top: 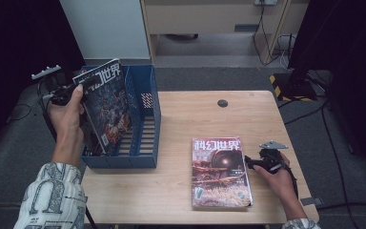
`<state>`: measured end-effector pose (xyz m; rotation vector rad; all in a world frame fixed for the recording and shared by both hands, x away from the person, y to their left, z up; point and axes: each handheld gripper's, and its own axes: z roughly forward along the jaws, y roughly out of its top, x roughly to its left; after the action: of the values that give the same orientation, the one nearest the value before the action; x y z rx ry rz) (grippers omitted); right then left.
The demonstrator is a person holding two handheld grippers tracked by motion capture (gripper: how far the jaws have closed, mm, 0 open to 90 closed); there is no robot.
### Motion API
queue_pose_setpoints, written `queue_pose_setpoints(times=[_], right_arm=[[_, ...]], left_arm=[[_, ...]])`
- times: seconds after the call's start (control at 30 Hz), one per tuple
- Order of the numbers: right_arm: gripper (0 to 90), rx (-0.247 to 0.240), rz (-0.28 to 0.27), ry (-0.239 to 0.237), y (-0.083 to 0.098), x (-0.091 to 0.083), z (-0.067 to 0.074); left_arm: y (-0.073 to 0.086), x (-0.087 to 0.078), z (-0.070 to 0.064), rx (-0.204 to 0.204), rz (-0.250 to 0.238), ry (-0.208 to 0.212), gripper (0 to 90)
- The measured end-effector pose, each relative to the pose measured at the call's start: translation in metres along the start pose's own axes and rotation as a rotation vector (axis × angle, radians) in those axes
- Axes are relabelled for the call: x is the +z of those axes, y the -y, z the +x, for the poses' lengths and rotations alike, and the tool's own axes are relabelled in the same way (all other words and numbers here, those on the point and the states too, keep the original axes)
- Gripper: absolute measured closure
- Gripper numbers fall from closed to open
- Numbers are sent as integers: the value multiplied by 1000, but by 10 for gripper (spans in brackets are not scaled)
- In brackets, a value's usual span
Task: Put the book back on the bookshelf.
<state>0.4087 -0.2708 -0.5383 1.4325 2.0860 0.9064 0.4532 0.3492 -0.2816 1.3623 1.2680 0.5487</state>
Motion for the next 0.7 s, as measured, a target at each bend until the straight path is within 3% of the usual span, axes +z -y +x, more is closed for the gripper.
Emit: queue_pose_setpoints(times=[0.33,0.7], right_arm=[[154,-2,0,1,0,0,0],[154,-2,0,1,0,0,0]], left_arm=[[11,12,3,-24,-30,22,820],[25,12,8,-34,-76,20,814]])
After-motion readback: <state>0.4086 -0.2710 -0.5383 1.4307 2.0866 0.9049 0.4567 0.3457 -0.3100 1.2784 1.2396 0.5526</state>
